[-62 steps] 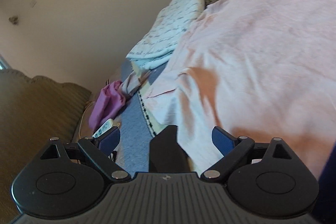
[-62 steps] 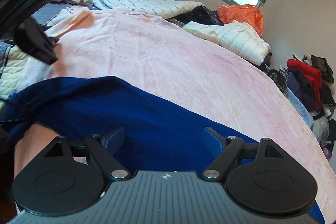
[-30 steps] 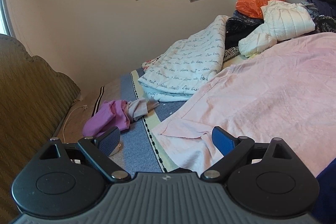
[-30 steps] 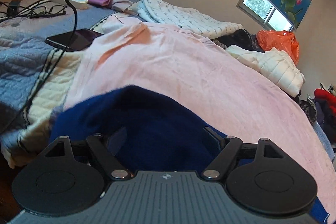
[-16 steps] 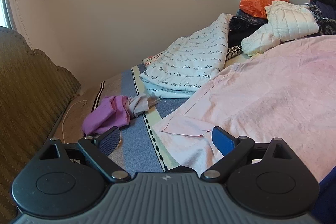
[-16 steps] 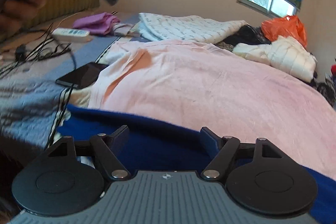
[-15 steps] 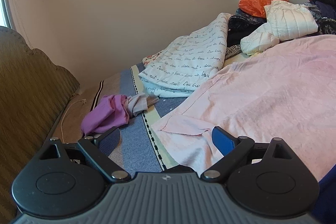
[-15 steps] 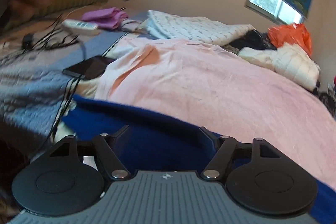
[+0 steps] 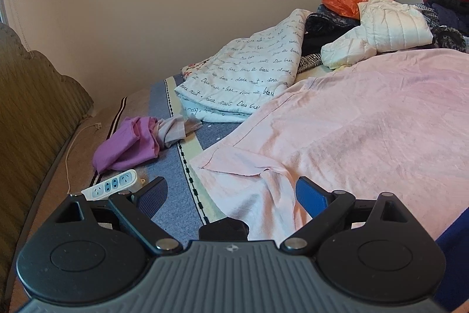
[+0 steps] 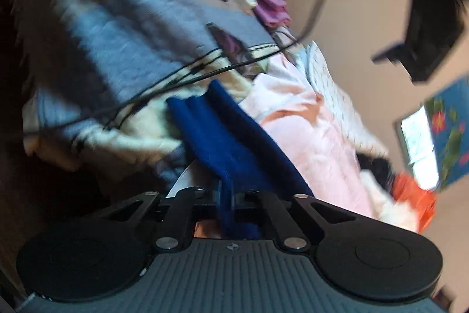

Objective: Fold small clothes

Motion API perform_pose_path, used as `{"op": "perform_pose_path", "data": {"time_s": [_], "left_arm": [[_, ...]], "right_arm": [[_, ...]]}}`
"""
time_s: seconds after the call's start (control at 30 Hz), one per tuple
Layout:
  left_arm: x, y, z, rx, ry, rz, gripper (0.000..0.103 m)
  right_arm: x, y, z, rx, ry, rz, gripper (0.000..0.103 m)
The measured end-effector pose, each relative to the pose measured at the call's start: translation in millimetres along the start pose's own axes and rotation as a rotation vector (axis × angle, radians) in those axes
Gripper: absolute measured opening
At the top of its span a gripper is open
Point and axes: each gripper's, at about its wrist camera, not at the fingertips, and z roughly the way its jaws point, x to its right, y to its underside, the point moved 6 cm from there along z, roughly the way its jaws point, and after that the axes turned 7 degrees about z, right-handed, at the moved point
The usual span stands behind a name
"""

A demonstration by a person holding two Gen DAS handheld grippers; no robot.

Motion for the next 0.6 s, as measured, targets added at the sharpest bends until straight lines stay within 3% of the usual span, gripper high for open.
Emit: {"op": "perform_pose_path", "data": {"time_s": [0.1, 0.2, 0.3, 0.4, 0.5, 0.6], "left_arm": [[5.6, -1.2, -5.3, 0.001, 0.043, -0.024, 0.095], [25.6, -2.8, -15.4, 0.011, 0.136, -0.032, 0.095], [64.7, -1.1, -27.3, 0.015, 0.238, 0.023, 0.095], [112.8, 5.3, -43.2, 0.025, 0.323, 0.125, 0.095], [160.8, 16.4, -59.4, 0.046, 0.378, 0.234, 0.095], [200.9, 30.6, -68.0, 0.048, 0.412, 0.325, 0.095]], "right_arm": [[58.5, 1.2, -19.0, 0.038, -0.02, 0.362, 0.002], [132.0, 34.3, -54.2, 0.104, -0.008, 0.79, 0.002], [198.8, 105.6, -101.6, 0.187, 0.056, 1.249, 0.003], [225.5, 191.8, -140.3, 0.202, 0.139, 1.611, 0.006], [217.1, 245.6, -156.3, 0.12, 0.204, 1.715, 0.013], [204.6, 263.1, -156.2, 0.087, 0.228, 1.727, 0.02]]}}
